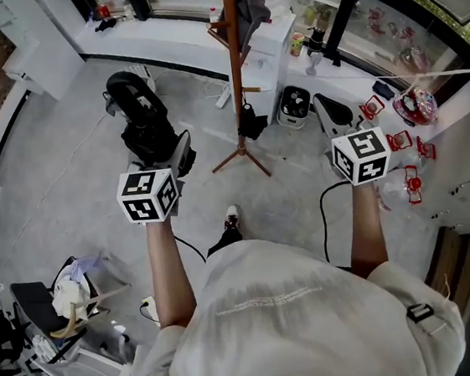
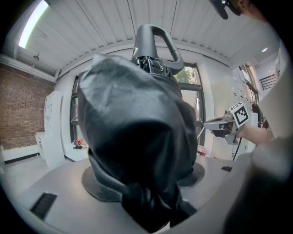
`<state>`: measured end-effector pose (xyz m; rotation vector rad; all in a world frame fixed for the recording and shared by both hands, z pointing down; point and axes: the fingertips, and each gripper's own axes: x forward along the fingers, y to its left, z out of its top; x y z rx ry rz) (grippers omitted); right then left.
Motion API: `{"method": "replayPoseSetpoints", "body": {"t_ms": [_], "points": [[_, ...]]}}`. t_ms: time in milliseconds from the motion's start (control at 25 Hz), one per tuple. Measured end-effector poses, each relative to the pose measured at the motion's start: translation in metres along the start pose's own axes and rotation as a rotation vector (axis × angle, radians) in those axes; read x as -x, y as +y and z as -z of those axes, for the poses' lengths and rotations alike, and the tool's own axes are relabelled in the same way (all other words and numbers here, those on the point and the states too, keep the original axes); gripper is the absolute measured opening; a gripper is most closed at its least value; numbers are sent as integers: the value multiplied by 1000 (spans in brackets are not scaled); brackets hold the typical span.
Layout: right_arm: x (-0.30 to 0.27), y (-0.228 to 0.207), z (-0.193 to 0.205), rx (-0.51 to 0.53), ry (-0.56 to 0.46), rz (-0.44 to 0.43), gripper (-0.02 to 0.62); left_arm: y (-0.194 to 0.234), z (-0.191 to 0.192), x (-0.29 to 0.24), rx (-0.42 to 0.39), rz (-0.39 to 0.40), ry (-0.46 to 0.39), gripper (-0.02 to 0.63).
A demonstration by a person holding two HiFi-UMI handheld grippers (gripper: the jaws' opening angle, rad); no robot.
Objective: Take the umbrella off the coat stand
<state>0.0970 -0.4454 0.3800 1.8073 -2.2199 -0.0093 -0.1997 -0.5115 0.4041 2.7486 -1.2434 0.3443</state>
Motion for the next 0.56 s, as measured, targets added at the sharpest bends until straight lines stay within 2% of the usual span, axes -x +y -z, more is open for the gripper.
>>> {"method": "replayPoseSetpoints", "body": {"t_ms": [560], "points": [[-16,3,3,5,18,-11,23,3,8,-13,17,22,23,305]]}}
